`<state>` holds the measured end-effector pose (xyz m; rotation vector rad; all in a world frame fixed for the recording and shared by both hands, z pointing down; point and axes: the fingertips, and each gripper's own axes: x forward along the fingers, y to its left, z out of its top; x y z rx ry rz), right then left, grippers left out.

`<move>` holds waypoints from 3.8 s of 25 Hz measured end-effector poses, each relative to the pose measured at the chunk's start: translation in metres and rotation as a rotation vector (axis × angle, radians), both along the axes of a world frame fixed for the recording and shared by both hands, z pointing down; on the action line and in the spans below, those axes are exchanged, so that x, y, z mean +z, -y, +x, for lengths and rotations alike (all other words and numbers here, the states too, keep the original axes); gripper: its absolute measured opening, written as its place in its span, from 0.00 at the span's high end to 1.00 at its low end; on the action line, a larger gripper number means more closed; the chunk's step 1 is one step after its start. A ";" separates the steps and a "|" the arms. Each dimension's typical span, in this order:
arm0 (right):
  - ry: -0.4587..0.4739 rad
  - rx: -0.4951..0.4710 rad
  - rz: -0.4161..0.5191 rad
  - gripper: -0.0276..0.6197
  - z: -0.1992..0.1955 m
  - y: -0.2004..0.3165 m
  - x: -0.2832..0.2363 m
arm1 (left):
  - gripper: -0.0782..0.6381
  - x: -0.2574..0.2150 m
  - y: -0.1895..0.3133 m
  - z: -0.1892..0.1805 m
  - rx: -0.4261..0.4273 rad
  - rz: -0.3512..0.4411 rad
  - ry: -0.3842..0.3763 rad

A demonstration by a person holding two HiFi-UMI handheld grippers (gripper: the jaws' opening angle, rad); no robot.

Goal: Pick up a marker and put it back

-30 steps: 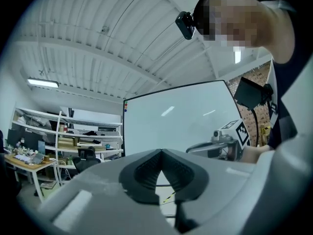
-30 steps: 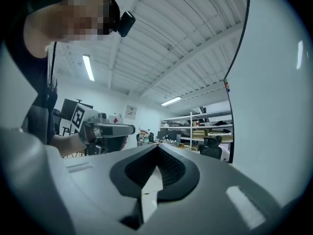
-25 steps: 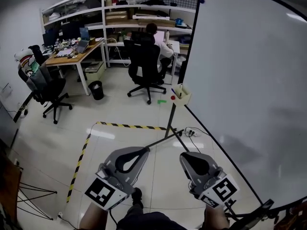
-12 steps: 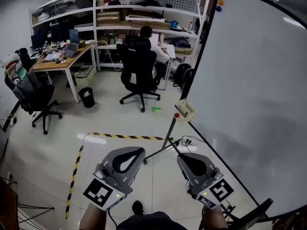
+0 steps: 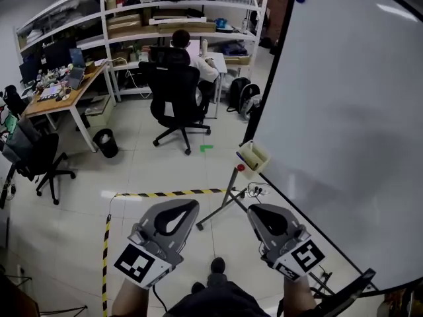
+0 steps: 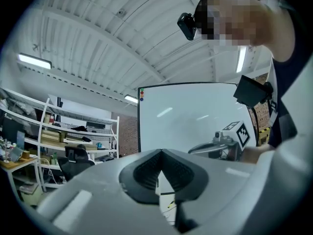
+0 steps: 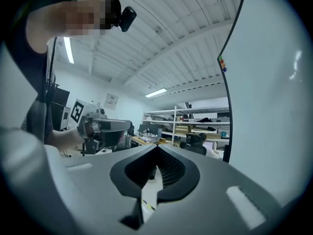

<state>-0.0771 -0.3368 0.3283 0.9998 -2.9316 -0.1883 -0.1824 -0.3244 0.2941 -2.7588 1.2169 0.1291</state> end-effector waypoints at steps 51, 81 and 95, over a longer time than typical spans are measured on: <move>-0.245 0.266 -0.189 0.90 0.069 0.260 0.188 | 0.88 0.141 0.275 0.037 0.074 -0.319 0.107; -0.048 0.042 0.255 0.90 0.021 0.243 -0.033 | 0.88 0.015 0.269 0.051 0.009 -0.021 0.077; -0.035 -0.027 0.294 0.90 0.006 0.224 -0.051 | 0.88 -0.006 0.244 0.051 -0.021 0.035 0.083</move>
